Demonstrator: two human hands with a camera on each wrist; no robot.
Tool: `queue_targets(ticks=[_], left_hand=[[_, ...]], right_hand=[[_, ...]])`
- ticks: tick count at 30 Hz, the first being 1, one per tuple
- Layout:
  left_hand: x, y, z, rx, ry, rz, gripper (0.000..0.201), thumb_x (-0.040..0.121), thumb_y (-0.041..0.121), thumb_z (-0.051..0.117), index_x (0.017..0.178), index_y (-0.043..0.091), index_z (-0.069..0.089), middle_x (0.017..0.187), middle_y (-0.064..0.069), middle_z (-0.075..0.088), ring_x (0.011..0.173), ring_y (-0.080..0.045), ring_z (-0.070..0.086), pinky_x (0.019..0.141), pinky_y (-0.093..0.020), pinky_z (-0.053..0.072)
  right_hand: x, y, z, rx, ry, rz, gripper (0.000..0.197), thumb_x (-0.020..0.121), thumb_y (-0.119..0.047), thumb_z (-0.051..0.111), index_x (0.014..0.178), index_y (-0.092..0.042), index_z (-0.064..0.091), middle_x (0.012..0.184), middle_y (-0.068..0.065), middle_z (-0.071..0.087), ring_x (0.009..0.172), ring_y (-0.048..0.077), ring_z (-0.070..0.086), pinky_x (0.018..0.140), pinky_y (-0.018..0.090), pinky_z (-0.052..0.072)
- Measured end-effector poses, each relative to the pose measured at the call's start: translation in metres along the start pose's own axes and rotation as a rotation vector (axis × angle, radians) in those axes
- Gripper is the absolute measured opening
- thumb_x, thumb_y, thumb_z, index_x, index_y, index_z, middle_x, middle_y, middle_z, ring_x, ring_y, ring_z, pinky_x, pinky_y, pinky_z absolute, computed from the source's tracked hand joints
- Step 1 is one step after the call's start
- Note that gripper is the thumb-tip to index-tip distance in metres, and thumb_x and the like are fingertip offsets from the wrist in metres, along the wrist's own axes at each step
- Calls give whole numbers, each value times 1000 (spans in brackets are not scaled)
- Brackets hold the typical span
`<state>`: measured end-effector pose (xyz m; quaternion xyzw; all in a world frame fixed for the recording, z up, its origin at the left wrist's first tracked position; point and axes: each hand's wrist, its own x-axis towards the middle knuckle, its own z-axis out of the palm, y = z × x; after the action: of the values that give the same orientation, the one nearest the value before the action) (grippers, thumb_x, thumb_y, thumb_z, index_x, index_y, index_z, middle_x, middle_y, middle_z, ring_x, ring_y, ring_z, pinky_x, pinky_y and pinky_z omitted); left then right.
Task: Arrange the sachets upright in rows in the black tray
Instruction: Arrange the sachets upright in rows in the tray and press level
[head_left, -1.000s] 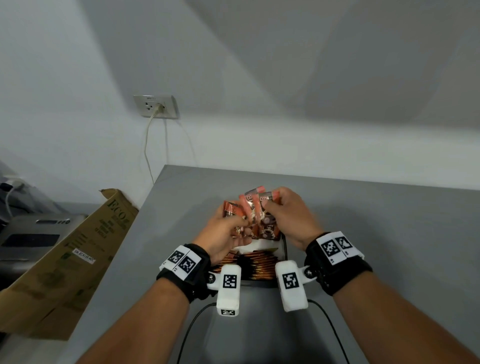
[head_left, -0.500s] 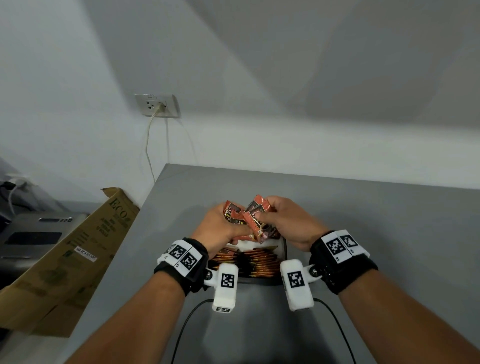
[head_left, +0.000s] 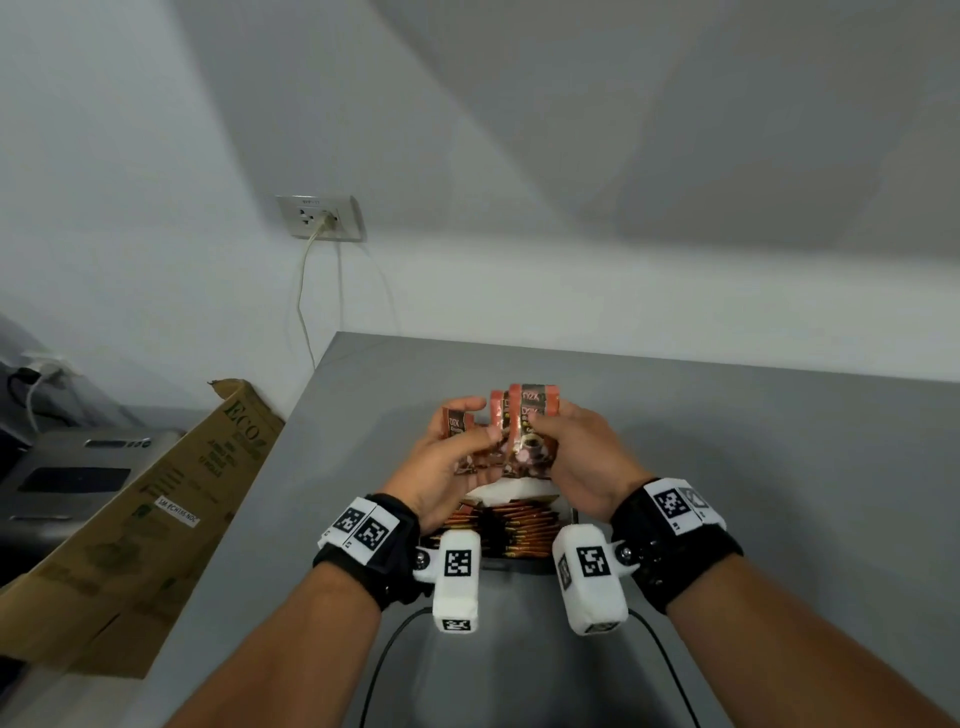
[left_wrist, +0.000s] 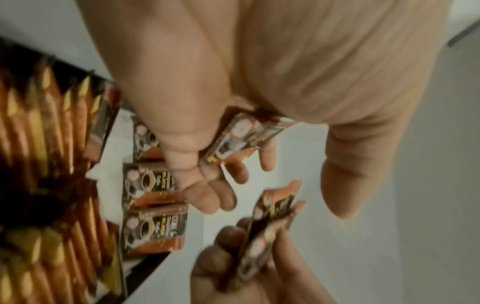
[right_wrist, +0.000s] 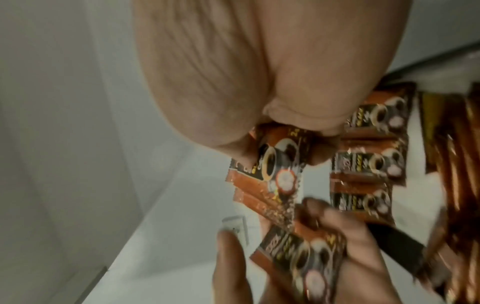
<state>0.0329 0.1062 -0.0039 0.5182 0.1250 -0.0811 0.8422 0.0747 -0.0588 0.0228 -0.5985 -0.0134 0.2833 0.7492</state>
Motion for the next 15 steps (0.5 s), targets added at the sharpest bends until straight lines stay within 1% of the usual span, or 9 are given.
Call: queue_targets(ticks=[2,4,6,7,8,9,11,13,15], left_hand=[[2,-5,12,-41,53,-18,43,85,8,72,123,14,53,115,-17,65,98,-30,64,75,-38,52],[5,-7,23,-34,115,-15,26,93,5,62,118,10,58,105,-16,70,90,-26,68,73,-36,55],[6,-9,26,-36,171,-23,20,96,3,56,114,9,64,97,-16,71,84,-25,71,73,-37,55],[6,-9,26,-60,178,-32,21,97,2,54,113,8,66,94,-17,71,81,-25,71,72,-37,55],[5,-9,25,-96,179,-43,22,98,1,51,113,7,67,92,-19,71,77,-27,71,71,-37,56],[4,-8,24,-134,173,-58,24,97,0,49,114,5,66,90,-21,71,75,-28,71,69,-37,57],[-2,-3,21,-204,115,-99,27,92,-1,49,116,0,63,87,-23,70,71,-30,71,62,-36,59],[-10,2,22,-241,-1,-150,29,80,-1,52,104,-1,67,82,-20,69,67,-28,69,60,-34,58],[-16,3,24,-262,-73,-159,38,68,-4,54,102,5,68,85,-19,68,70,-28,68,61,-33,58]], right_hand=[[1,8,12,-13,13,1,33,95,3,48,116,-6,72,112,17,75,112,36,68,104,51,50],[-2,13,20,-137,-4,-12,38,92,6,46,114,-10,73,110,12,76,109,28,70,102,43,53],[-3,15,21,-494,14,-111,30,96,-4,49,106,-17,74,100,5,77,91,20,72,88,35,57],[-1,16,19,-710,40,-180,23,96,-13,52,102,-19,73,92,5,74,81,22,67,79,37,54],[-1,15,17,-870,65,-224,19,94,-22,55,104,-23,71,91,4,68,78,20,60,78,35,49],[-1,14,12,-941,85,-248,27,90,-30,61,116,-30,67,102,2,61,88,14,56,85,30,46],[-7,8,5,-975,-6,-274,74,79,-38,77,146,-32,45,138,-4,42,121,-1,44,105,16,34],[-12,-1,5,-1100,-174,-332,108,65,-40,89,155,-28,31,155,-9,31,139,1,30,117,22,25],[-16,-4,8,-1154,-242,-404,107,62,-36,90,153,-27,35,149,-10,42,135,5,39,116,28,33]])
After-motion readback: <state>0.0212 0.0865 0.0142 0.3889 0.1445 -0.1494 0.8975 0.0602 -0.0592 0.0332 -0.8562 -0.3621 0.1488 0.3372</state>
